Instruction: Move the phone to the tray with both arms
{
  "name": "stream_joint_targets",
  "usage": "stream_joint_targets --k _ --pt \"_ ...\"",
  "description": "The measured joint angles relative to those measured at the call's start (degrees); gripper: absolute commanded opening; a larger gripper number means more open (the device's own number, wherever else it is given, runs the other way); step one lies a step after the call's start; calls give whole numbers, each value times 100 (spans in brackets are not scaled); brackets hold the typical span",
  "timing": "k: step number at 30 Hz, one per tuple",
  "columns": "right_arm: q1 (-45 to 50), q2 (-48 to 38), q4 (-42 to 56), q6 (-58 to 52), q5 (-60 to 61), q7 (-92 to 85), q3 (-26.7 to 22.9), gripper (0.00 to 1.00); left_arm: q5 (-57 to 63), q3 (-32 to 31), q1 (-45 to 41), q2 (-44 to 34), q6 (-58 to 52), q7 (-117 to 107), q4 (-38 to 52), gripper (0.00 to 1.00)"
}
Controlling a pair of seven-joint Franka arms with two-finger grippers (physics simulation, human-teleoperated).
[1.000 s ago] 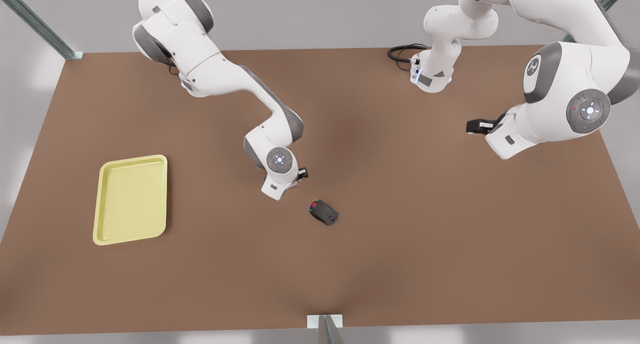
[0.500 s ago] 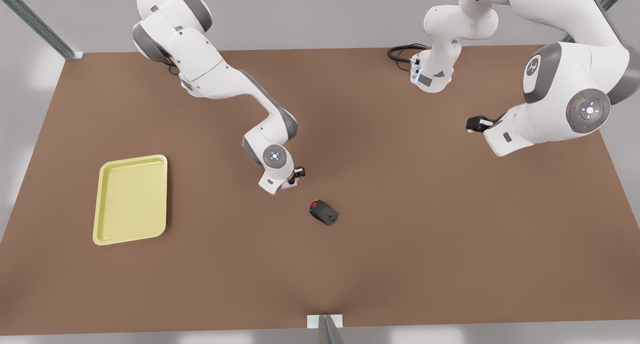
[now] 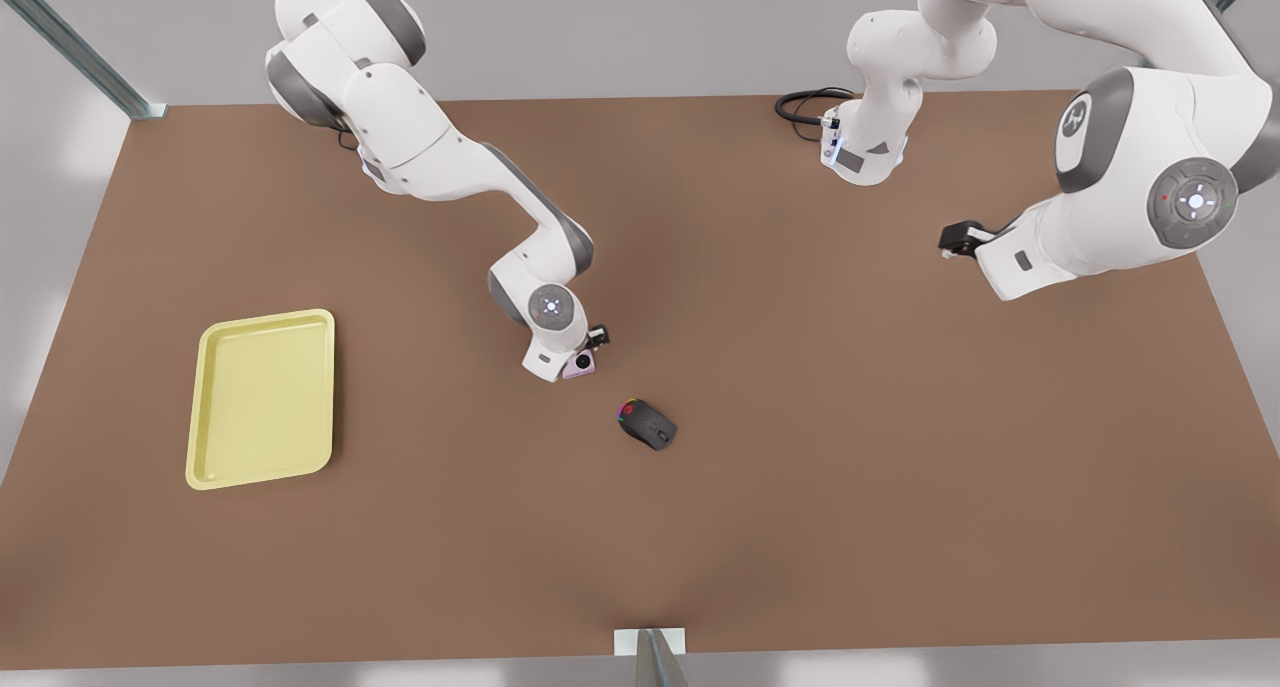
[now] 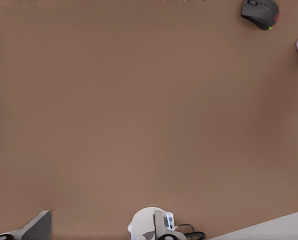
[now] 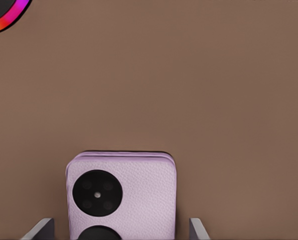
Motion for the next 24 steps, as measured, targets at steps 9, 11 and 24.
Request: stream_joint_targets --k 9,11,24 --pt "20 169 99 68 -322 -205 0 100 13 -14 1 31 9 77 1 100" --pt "19 172 138 74 -361 -240 0 96 14 -23 -1 35 11 89 0 100" --pt "-11 112 210 148 -381 -444 0 78 6 -46 -1 66 29 135 44 100"
